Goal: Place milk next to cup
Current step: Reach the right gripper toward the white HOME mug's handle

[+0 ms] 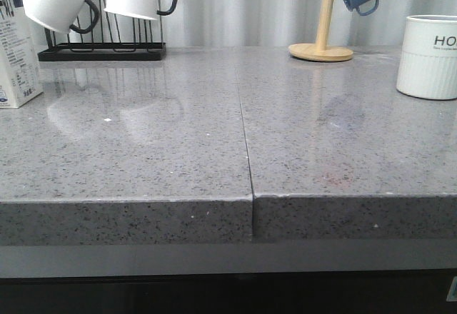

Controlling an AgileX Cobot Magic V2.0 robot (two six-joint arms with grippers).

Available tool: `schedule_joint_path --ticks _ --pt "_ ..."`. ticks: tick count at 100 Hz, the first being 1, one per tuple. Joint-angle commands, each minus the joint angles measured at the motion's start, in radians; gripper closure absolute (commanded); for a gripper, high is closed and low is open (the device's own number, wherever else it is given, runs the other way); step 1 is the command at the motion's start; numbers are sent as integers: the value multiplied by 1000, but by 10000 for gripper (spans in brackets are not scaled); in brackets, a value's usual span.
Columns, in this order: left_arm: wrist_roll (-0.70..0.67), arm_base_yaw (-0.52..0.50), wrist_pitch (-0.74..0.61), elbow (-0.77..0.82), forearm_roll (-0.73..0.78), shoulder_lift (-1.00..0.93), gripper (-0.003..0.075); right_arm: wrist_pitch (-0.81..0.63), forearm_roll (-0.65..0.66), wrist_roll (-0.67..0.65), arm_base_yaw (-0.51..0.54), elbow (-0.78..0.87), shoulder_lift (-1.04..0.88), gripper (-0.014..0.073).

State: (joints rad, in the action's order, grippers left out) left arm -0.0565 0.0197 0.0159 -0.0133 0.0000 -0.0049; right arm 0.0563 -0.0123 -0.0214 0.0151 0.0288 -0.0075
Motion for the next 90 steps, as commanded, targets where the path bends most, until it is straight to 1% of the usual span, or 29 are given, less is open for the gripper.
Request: schedule_joint_path --ticks 1,24,42,56,69,78,90 --pt "1 2 -77 -24 0 -32 741 -91 1 2 0 -20 -18 715" --pt "1 2 -77 -24 0 -32 741 -139 -22 2 0 -32 -16 715" --pt "1 2 -77 -24 0 -32 741 -44 -51 2 1 -124 41 715" --pt "1 2 -77 -24 0 -32 741 35 -51 2 1 -225 174 715" --pt "1 2 -77 -24 0 -32 741 98 -51 2 1 -337 335 715" --pt "1 2 -77 -24 0 -32 741 124 -52 2 1 -404 442 715" --pt "1 2 -77 -24 0 -32 741 120 -55 2 1 -461 554 715"
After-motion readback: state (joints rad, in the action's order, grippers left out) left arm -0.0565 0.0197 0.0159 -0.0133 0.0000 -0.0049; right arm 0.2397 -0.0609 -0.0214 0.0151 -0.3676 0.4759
